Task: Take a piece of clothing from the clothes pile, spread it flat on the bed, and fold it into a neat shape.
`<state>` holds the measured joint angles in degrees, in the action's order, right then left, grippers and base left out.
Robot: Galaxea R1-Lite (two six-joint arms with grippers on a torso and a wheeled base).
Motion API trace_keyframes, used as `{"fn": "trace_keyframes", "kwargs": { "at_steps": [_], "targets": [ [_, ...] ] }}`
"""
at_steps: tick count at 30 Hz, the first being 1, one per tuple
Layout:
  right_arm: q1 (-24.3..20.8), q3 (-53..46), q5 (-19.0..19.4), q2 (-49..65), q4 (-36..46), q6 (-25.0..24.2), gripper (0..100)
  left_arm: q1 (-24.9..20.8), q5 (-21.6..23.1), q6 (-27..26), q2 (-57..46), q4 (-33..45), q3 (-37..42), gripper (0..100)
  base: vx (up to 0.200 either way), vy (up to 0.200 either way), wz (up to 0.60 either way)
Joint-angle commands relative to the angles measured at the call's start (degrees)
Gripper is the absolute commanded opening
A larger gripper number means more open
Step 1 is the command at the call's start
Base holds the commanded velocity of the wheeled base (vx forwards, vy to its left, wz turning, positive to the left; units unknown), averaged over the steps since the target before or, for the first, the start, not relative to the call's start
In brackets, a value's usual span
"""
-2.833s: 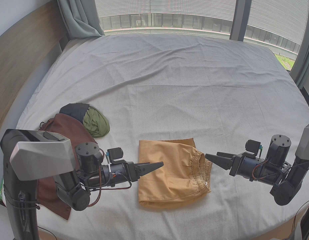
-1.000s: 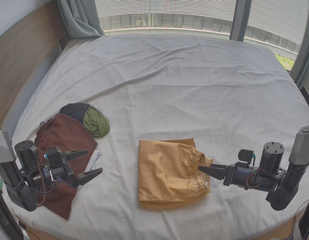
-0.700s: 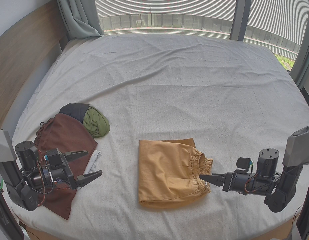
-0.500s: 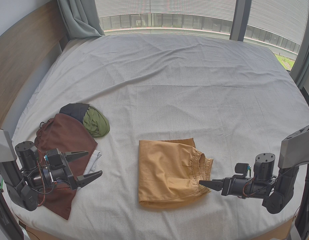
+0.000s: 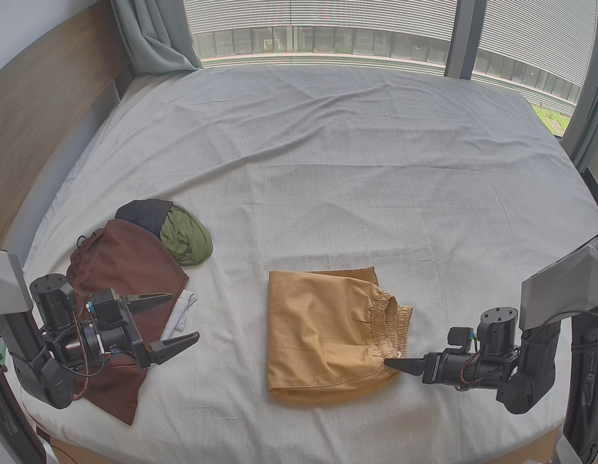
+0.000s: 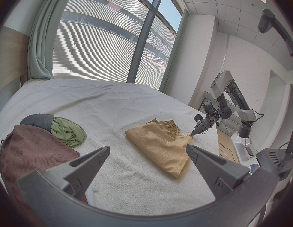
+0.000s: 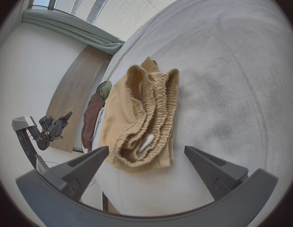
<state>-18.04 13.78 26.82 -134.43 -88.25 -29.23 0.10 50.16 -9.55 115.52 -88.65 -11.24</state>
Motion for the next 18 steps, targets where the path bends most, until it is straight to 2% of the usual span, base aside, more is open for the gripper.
{"fn": "trace_keyframes", "kwargs": {
  "at_steps": [1,8,18],
  "targets": [
    [-0.3,2.4,-0.8,-4.3,0.0,-0.4,100,-0.1,0.0,-0.5,0.4,0.0,0.1,100,0.000,0.000,0.00],
    [-1.1,6.1,-1.0,-6.1,0.0,-5.6,100,-0.1,0.1,-0.7,0.3,0.0,0.3,100,0.000,0.000,0.00],
    [-4.9,9.1,-1.2,-6.1,-0.1,-12.1,100,-0.1,1.0,-1.1,0.5,0.0,0.8,100,0.000,0.000,0.00]
  ]
}}
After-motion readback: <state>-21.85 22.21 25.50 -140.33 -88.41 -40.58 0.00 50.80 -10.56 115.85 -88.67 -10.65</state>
